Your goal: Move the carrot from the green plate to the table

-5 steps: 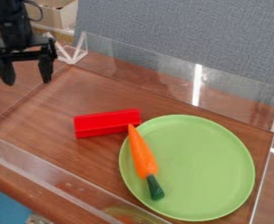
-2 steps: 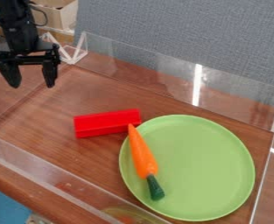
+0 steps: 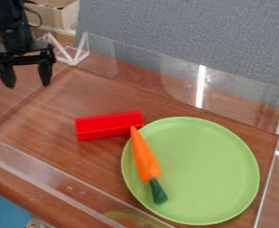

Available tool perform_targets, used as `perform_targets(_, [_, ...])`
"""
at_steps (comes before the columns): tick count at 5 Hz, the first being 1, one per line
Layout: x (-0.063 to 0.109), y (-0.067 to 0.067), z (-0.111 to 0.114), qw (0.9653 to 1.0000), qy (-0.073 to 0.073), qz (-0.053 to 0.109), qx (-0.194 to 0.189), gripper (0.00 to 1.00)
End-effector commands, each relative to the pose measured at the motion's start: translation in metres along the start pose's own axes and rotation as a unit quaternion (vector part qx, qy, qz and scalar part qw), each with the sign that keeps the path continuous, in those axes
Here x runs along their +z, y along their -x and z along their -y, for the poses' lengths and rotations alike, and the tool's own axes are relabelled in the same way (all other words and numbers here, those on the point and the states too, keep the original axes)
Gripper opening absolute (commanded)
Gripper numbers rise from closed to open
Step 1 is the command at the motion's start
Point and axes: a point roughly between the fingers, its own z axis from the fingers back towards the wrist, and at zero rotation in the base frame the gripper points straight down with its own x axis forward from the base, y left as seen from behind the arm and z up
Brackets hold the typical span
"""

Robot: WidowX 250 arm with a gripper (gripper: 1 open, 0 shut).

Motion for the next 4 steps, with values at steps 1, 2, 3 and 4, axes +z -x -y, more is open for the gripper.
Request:
perform_targets(1, [0.019,-0.002,-0.006,0.9994,0.001,0.027,0.020,1.00])
perform_targets(2, [0.026,0.000,-0.007,0.9993,0.005,0.030,0.020,1.00])
perform_targets(3, [0.035,-0.003,0.005,0.9994,0.013,0.031,-0.010,1.00])
perform_targets(4, [0.040,-0.007,0.019,0.9987,0.022,0.030,-0.036,1.00])
